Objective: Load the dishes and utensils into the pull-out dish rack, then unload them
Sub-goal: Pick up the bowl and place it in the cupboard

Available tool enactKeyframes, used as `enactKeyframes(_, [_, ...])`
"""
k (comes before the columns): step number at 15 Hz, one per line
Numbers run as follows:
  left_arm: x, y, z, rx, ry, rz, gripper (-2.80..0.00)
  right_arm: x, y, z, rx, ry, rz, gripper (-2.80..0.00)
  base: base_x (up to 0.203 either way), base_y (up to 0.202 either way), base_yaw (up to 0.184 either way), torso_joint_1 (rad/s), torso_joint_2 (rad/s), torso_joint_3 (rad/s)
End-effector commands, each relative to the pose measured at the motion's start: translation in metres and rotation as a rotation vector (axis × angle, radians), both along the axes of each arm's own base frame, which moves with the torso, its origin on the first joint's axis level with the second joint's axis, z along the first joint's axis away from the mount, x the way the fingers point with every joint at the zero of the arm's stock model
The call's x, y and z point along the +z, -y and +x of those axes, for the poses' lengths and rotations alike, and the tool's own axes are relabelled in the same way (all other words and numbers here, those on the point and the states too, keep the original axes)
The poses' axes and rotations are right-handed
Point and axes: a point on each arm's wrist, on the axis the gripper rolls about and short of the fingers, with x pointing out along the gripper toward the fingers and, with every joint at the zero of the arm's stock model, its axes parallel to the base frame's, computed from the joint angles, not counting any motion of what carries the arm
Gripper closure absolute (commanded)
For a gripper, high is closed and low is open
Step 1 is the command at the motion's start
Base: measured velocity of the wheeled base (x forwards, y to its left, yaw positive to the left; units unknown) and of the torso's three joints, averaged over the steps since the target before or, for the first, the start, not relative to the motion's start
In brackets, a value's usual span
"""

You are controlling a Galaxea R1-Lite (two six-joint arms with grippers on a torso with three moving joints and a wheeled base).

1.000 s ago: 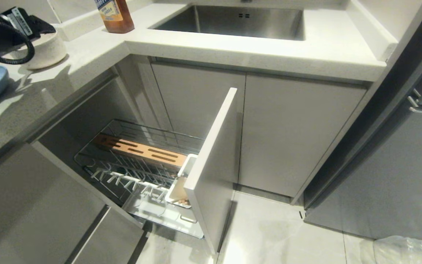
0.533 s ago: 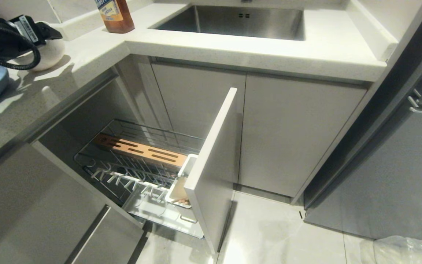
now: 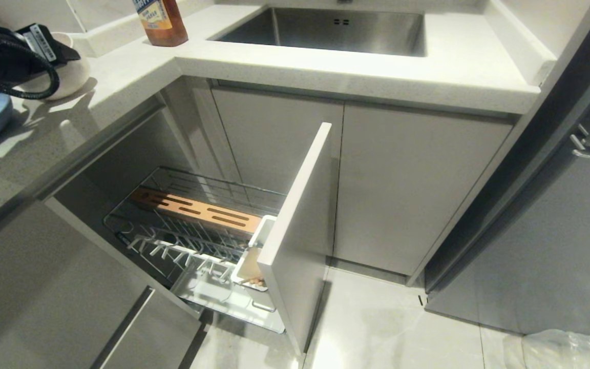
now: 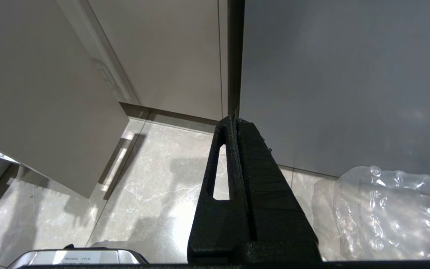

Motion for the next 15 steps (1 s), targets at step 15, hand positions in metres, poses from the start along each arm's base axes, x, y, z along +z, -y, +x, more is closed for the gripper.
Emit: enactKeyframes(15, [0.036,0.007,-0.057,0.010,0.135,-0.079,0.00,0.000,0.000,0.000,0.000,-0.001,0.000,0.00,0.000,0.000,0.000,0.000,0.00,0.000])
